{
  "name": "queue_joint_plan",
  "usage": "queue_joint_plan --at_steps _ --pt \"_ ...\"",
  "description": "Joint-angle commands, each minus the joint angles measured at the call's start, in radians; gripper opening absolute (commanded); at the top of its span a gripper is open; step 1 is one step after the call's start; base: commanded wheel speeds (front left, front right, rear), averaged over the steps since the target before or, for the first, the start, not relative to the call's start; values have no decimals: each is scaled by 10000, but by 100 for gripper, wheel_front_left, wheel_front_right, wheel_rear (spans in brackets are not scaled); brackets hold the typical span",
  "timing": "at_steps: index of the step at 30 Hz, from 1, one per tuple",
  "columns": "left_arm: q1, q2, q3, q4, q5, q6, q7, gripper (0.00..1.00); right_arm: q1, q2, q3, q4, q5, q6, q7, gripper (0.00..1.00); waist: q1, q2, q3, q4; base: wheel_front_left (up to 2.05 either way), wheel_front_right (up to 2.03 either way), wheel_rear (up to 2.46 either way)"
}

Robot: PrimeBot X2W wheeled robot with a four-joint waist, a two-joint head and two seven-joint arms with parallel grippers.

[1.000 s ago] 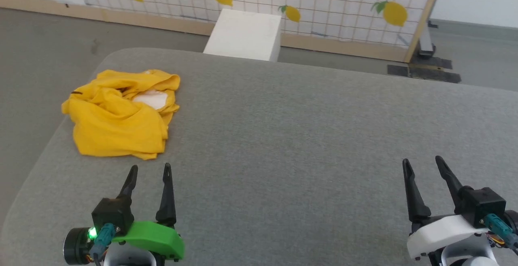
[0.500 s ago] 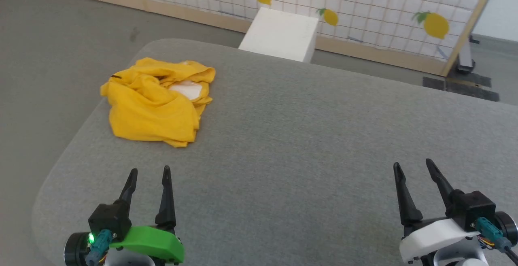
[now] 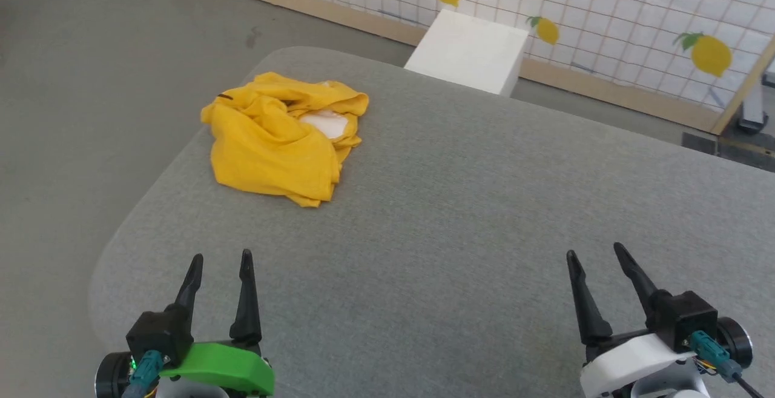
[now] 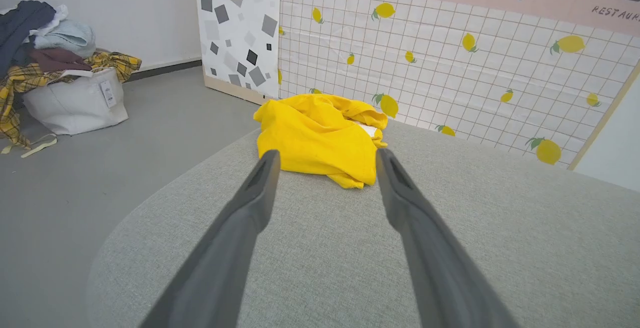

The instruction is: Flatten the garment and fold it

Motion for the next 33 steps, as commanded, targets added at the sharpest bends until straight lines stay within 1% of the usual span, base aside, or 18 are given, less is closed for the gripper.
queue_joint_plan --at_steps 1,9,33 --pt "111 -41 -25 8 -147 25 -99 100 -140 5 47 60 8 -11 -115 100 0 0 3 208 0 0 0" --pt "263 -44 -59 36 -303 41 -263 100 -114 5 118 153 28 -12 -278 100 0 0 -26 642 0 0 0" --pt "473 -55 -115 137 -691 -13 -755 100 -81 7 161 495 168 -15 -767 100 0 0 -179 1576 0 0 0"
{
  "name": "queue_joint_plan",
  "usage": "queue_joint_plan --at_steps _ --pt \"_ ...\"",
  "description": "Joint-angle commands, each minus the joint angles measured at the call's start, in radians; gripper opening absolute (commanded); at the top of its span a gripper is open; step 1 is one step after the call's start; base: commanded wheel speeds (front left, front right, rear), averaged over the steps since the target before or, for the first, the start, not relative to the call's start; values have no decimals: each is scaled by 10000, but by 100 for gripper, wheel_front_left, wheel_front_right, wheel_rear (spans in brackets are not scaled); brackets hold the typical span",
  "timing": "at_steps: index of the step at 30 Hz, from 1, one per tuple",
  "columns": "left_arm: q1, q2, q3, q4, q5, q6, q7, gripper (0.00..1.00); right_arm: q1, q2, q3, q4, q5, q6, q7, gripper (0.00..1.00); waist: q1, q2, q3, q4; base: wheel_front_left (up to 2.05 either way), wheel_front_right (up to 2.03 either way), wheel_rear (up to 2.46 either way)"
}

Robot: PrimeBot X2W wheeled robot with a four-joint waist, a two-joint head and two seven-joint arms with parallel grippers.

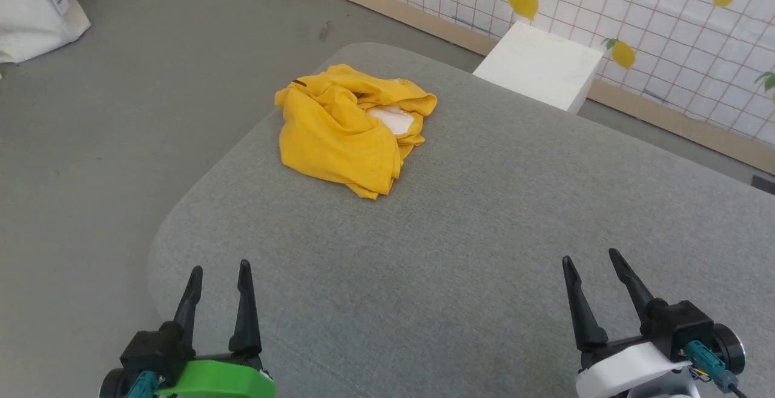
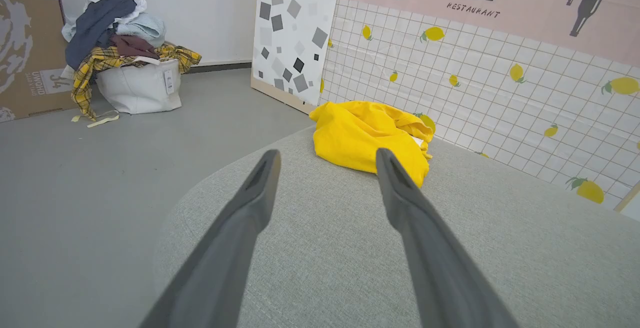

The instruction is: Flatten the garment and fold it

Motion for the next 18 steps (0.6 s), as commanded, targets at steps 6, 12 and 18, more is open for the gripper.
queue_joint_plan --at_steps 6,12,18 --pt "202 -55 -26 99 -88 -58 -170 100 -87 7 27 132 96 -15 -218 100 0 0 -114 204 0 0 0" --pt "250 -55 16 140 -47 -107 -170 100 -34 7 4 136 128 -15 -218 100 0 0 -200 134 0 0 0" --pt "193 -55 17 144 -97 -176 -170 100 1 7 -22 93 135 -15 -218 100 0 0 -189 51 0 0 0"
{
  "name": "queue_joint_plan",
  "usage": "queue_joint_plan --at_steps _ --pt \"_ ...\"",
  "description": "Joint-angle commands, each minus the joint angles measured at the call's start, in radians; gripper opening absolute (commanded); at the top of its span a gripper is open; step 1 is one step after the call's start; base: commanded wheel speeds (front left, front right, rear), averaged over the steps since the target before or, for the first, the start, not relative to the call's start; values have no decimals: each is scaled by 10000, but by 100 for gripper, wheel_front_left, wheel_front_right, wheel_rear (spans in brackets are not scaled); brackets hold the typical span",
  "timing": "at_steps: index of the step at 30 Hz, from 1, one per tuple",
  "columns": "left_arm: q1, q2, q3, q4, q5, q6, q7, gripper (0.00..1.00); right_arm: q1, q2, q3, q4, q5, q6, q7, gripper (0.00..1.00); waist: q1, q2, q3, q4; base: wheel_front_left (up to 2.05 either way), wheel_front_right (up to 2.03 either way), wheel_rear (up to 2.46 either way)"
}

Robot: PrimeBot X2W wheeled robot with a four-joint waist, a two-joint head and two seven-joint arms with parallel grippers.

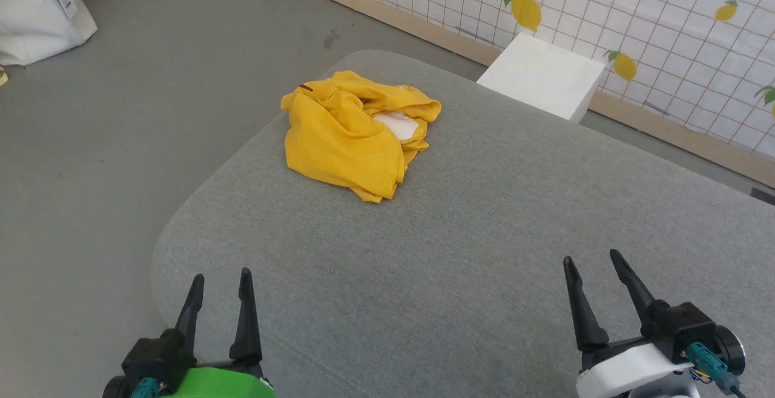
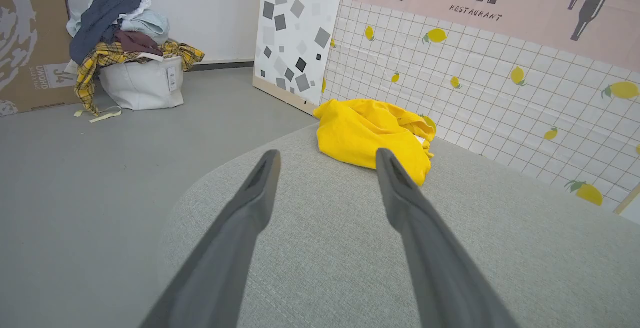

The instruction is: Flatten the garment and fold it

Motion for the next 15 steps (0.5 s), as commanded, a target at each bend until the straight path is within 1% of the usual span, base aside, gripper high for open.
queue_joint_plan --at_steps 1,3,7,9,11,15 --pt "-39 -55 -14 18 -90 -83 -49 100 -4 5 -44 -26 45 -15 -57 100 0 0 33 -16 0 0 0" --pt "-260 -55 -42 67 -185 -168 -49 100 -23 5 -80 -58 26 -15 -57 100 0 0 93 -35 0 0 0" --pt "-1035 29 -96 141 -127 -483 -49 100 -97 5 -149 -161 -55 -15 -57 100 0 0 254 -116 0 0 0" --pt "-1589 293 -213 239 -74 -655 11 100 -125 5 -203 -239 -122 -15 -57 100 0 0 356 -173 0 0 0" --pt "-2301 568 -330 186 -116 -790 340 100 -165 5 -274 -347 -215 -15 -38 100 0 0 502 -237 0 0 0" --pt "-3933 1205 -658 -40 -289 -985 1470 100 -262 5 -434 -681 -416 -15 103 100 0 0 852 -370 0 0 0"
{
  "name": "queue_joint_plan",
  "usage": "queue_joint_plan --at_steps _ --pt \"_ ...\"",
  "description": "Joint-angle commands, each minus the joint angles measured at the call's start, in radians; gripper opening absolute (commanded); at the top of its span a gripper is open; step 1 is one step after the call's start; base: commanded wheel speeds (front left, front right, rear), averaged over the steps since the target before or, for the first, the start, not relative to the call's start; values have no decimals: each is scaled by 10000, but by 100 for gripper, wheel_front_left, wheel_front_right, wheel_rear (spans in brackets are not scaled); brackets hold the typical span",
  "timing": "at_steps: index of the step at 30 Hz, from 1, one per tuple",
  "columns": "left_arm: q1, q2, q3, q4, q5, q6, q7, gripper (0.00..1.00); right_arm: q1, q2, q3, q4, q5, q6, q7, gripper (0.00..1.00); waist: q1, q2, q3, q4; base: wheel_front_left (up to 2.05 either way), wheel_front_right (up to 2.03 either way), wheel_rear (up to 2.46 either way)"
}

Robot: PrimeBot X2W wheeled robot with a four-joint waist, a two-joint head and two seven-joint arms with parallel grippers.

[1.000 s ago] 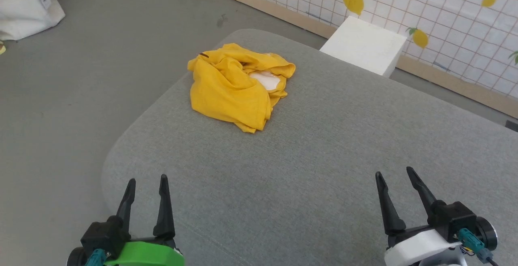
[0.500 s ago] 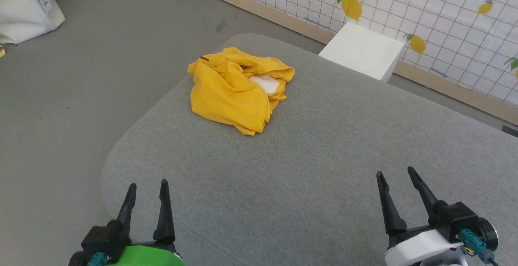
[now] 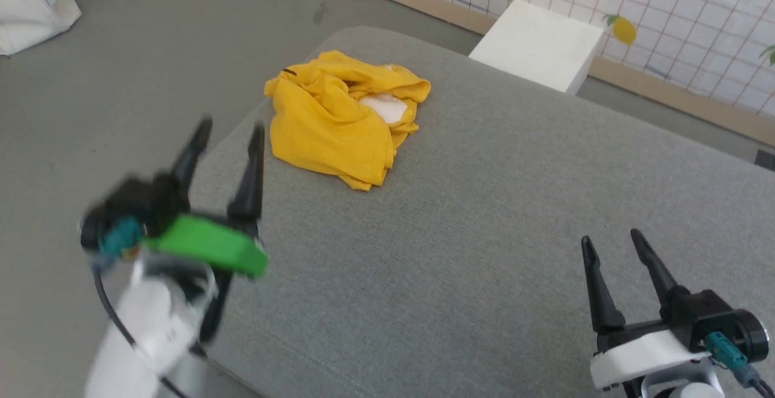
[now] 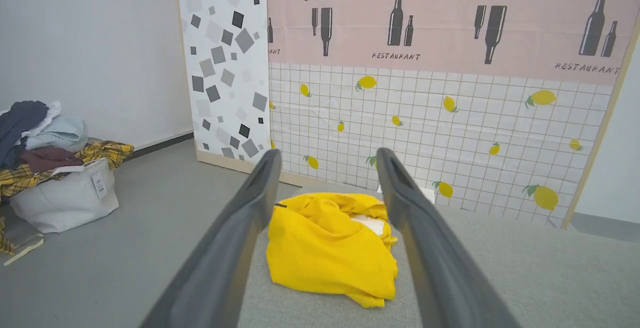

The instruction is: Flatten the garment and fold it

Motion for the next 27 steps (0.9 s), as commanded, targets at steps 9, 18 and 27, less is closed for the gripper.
queue_joint_plan --at_steps 9,18,27 --pt "-5036 1574 -187 920 -1268 -159 2527 100 -751 5 24 -1587 -639 -15 742 100 0 0 1893 -1027 0 0 0" --pt "-6779 2825 -905 2359 -2043 -172 3324 100 -1406 5 261 -3299 -1335 -15 1382 100 0 0 3686 -1826 0 0 0" --pt "-7342 3406 -1111 3628 -2655 -161 3750 100 -1960 -187 510 -4694 -1659 -15 1979 100 0 0 5441 -2305 0 0 0"
